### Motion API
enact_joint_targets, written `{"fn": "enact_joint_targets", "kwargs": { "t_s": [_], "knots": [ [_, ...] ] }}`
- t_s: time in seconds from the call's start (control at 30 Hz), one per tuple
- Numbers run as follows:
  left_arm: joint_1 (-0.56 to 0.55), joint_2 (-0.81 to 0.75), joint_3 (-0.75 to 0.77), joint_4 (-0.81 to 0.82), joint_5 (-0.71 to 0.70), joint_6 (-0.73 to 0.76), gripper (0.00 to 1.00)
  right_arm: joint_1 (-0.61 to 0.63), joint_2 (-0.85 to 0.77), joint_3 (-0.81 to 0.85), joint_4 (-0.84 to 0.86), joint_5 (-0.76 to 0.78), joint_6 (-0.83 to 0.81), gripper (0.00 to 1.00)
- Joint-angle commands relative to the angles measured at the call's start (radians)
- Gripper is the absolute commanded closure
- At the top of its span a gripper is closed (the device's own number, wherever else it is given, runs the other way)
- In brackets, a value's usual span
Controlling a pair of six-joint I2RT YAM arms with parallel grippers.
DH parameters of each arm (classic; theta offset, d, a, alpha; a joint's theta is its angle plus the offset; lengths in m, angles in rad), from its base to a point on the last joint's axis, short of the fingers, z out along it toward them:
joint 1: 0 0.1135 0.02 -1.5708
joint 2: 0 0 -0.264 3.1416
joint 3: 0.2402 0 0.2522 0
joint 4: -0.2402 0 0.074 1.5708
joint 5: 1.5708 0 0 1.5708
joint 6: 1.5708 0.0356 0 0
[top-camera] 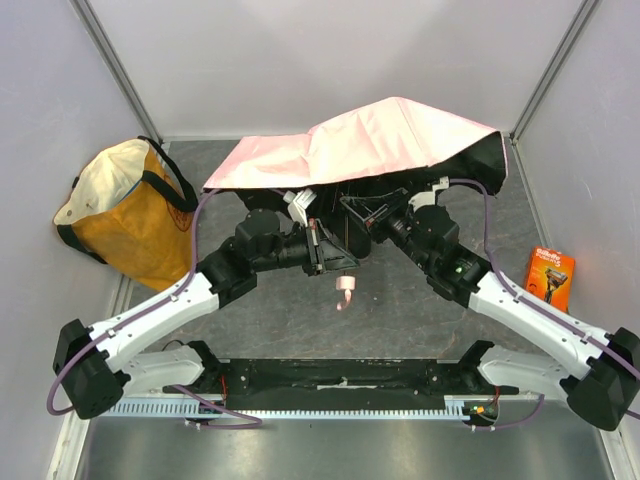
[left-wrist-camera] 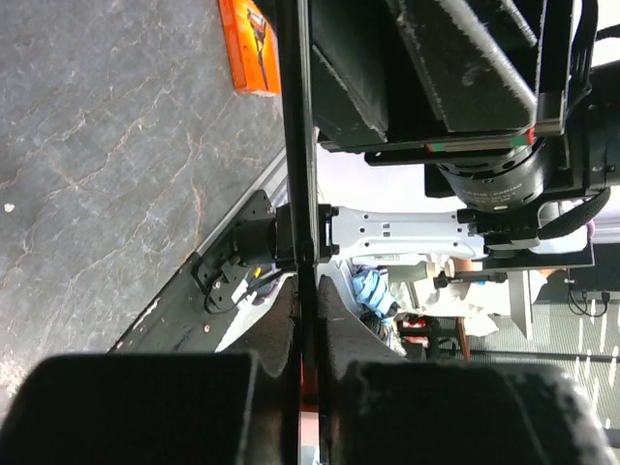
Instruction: Put away the umbrella
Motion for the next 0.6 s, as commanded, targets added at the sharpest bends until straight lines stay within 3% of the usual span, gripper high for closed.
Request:
{"fn": "enact_joint_targets", "kwargs": {
  "t_s": [0.0, 0.13, 0.43, 0.57],
  "knots": [
    [0.025, 0.009, 0.11, 0.005, -0.076, 0.091, 0.98, 0.089, -0.049, -0.06, 0.092, 0.054, 0.014, 1.0],
    [0.067, -0.028, 0.133, 0.002, -0.124, 0.128, 0.98, 0.189, -0.075, -0.123, 0.104, 0.151, 0.042, 1.0],
    [0.073, -0.048, 0.113, 0.051, -0.119, 0.108, 0.98, 0.28, 0.015, -0.147, 0.189, 0.177, 0.086, 1.0],
    [0.074, -0.073, 0.127, 0.013, -0.108, 0.169, 0.96, 0.278, 0.022, -0.048, 0.166, 0.195, -0.083, 1.0]
  ]
}}
